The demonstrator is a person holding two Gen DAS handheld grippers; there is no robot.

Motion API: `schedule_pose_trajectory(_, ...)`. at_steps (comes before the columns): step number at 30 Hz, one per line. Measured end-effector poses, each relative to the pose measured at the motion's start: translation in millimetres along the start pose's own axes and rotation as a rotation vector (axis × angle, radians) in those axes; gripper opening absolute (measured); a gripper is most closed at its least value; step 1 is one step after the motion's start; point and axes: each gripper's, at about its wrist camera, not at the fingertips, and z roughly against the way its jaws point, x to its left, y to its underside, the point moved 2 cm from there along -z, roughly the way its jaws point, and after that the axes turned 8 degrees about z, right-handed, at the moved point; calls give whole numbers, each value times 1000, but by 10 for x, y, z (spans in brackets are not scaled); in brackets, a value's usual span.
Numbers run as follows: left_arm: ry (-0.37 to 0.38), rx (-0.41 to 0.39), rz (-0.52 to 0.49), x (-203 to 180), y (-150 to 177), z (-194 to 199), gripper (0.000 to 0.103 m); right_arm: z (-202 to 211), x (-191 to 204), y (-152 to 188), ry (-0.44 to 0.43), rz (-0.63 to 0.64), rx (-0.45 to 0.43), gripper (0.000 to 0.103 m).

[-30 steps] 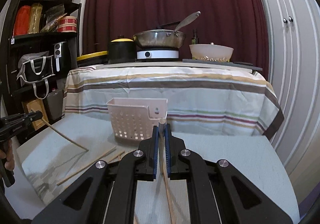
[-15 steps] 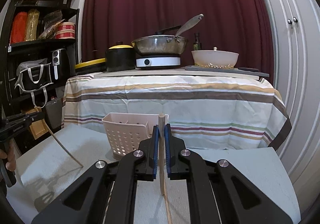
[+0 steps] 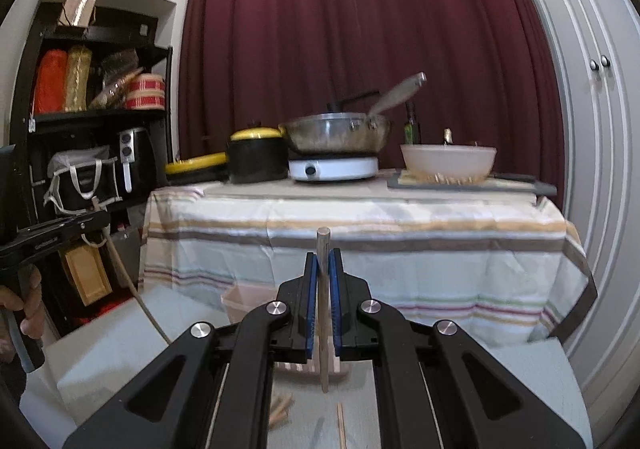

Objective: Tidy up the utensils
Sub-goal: 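Lift the held chopsticks and carry them over the perforated holder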

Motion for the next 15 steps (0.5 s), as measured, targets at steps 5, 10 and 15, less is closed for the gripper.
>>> schedule_pose_trajectory(5, 34, -92, -1, -165, -372, -48, 6, -74, -73, -309, -6, 5, -79, 7)
schedule_pose_trajectory(10, 56, -134, -3, -352, -617, -253, 6, -256, -151, -491, -22, -8, -114, 7)
schedule_pose_trajectory(15, 61, -119, 19, -395, -605, -560, 6, -504, -198, -489, -33, -23, -99, 7)
